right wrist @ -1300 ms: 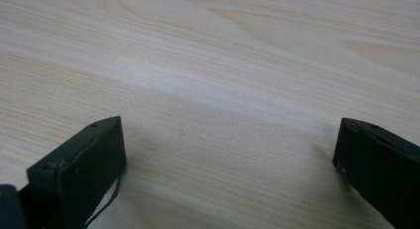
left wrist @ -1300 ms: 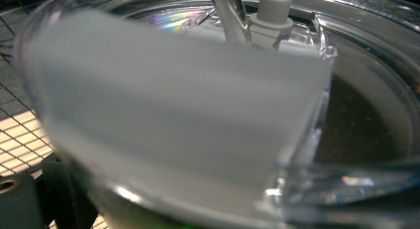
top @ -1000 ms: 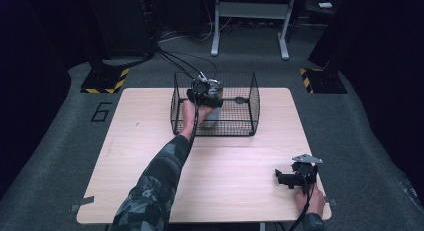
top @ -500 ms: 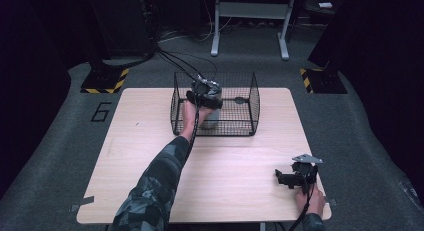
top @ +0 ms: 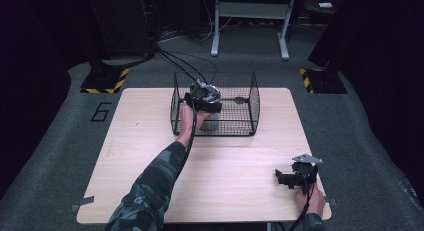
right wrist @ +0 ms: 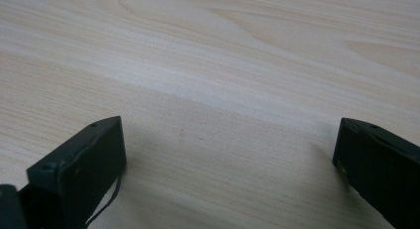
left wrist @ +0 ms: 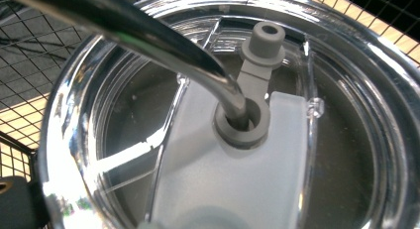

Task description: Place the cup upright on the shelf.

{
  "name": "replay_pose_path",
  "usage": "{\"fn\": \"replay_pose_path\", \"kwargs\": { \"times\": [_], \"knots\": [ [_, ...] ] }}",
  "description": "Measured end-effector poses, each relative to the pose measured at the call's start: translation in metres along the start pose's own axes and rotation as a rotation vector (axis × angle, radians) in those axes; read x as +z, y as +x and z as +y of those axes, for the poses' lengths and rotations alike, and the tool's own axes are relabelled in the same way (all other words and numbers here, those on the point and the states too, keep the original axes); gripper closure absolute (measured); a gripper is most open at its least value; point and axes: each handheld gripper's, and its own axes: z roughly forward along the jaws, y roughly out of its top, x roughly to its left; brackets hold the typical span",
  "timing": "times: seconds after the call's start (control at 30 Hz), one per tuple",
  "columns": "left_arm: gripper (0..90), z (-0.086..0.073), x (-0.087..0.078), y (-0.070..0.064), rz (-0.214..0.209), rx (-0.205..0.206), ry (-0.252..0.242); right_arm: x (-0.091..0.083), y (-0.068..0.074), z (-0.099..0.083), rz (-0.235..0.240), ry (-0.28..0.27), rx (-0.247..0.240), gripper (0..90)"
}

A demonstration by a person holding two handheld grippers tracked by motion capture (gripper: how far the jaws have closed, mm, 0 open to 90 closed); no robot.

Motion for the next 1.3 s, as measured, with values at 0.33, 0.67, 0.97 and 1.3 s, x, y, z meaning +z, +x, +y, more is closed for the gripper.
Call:
{"fn": "replay_pose_path", "kwargs": {
  "times": [0.33, 0.67, 0.97, 1.3],
  "knots": [
    [0.9, -0.005, -0.018, -0.002, -0.009, -0.007, -0.069, 0.000, 0.000, 0.000, 0.001, 0.000, 0.000, 0.0],
    [0.2, -0.008, -0.043, 0.000, -0.023, 0.009, -0.091, 0.000, 0.000, 0.000, 0.001, 0.000, 0.000, 0.0],
    [0.1, -0.014, -0.072, -0.001, -0.057, 0.041, -0.094, 0.000, 0.000, 0.000, 0.000, 0.000, 0.000, 0.0],
    [0.1, -0.029, -0.116, -0.011, -0.107, 0.091, -0.128, 0.000, 0.000, 0.000, 0.001, 0.001, 0.001, 0.0]
  ]
}}
